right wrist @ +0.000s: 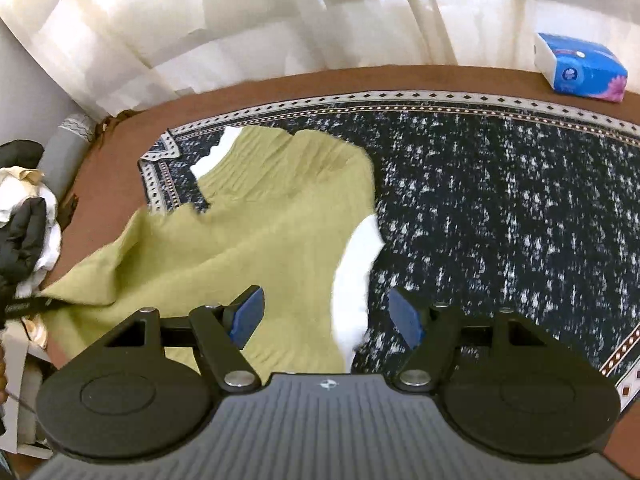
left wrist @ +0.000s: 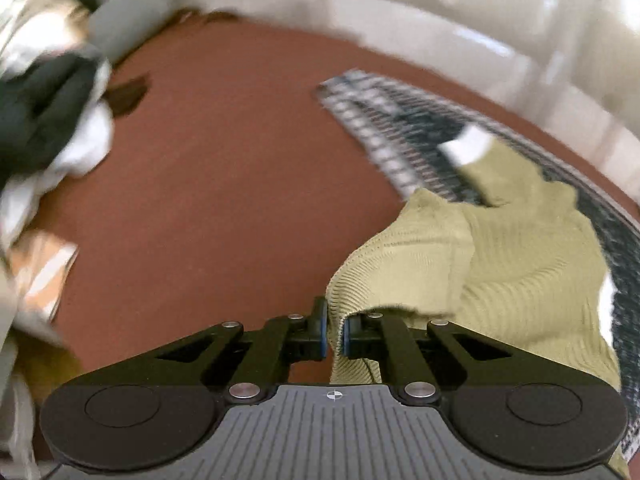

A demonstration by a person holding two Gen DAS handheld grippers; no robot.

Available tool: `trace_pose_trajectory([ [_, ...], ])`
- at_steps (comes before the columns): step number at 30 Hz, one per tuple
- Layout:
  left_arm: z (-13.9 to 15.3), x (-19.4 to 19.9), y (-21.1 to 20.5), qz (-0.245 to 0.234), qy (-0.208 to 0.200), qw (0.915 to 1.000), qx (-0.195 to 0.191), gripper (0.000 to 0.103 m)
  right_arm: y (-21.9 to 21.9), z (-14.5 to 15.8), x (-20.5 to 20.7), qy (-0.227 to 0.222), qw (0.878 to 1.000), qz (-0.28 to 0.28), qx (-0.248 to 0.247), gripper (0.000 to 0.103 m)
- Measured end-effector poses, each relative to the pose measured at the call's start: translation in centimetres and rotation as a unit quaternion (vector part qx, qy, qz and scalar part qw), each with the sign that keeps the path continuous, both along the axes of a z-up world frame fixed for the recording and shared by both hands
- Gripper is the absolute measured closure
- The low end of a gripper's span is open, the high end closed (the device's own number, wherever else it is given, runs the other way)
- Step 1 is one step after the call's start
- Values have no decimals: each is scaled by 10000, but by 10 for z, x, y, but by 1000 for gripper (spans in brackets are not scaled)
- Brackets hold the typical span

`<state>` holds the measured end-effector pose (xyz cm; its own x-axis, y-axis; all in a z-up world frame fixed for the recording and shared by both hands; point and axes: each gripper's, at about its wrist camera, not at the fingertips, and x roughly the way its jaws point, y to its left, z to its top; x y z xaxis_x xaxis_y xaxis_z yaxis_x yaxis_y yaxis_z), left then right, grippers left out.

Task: Fold clothes
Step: 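Lay the sweater flat on the rug and open both tools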

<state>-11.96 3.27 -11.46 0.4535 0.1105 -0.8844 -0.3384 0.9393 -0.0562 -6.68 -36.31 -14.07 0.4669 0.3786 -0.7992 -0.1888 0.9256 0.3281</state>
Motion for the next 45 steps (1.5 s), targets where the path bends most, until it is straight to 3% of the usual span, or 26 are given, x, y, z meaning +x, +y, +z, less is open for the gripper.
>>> trace_pose_trajectory([
  [5,-19,-15,29,442,265,9986,116,103,4,-6,13,69,9998,6,-175,30],
  [8,-31,-16,34,407,457,9981,35,103,6,-13,18,192,9997,-6,-140,30],
  [9,-33,-17,34,378,493,9981,23,99,6,-16,19,241,9997,-18,-103,30],
  [10,-30,-17,31,308,465,9984,43,79,7,-18,19,290,9996,-26,-72,30],
  [14,-9,-15,15,-46,224,9997,131,68,13,-26,14,455,9989,49,-13,32],
  [16,1,-8,5,-287,28,9995,104,51,16,-29,8,550,9984,136,7,33],
  [21,6,27,-27,-1037,-228,9941,-227,50,15,-42,-22,838,9961,262,75,35],
  [23,-4,43,-48,-1618,-485,9841,-541,49,12,-46,-34,938,9952,234,132,35],
  [26,-14,70,-97,-2299,-427,9701,-645,49,7,-47,-51,1023,9943,160,236,35],
  [29,-20,96,-153,-3001,-349,9501,-782,47,2,-45,-66,1010,9946,106,189,35],
  [32,-30,112,-206,-3595,-179,9300,-740,46,-6,-45,-79,1047,9942,-32,247,35],
  [36,-54,127,-247,-3958,144,9175,-374,46,-17,-46,-95,1132,9923,-300,410,35],
  [39,-67,133,-254,-3990,295,9158,-353,46,-25,-45,-111,1166,9916,-416,369,35],
  [40,-70,135,-254,-3995,327,9154,-360,69,-28,-45,-115,1184,9915,-442,311,35],
  [42,-75,138,-254,-3997,373,9151,-370,103,-33,-45,-125,1233,9910,-495,144,35],
  [45,-73,140,-250,-3920,287,9188,-368,103,-39,-45,-135,1305,9896,-589,-109,35],
])
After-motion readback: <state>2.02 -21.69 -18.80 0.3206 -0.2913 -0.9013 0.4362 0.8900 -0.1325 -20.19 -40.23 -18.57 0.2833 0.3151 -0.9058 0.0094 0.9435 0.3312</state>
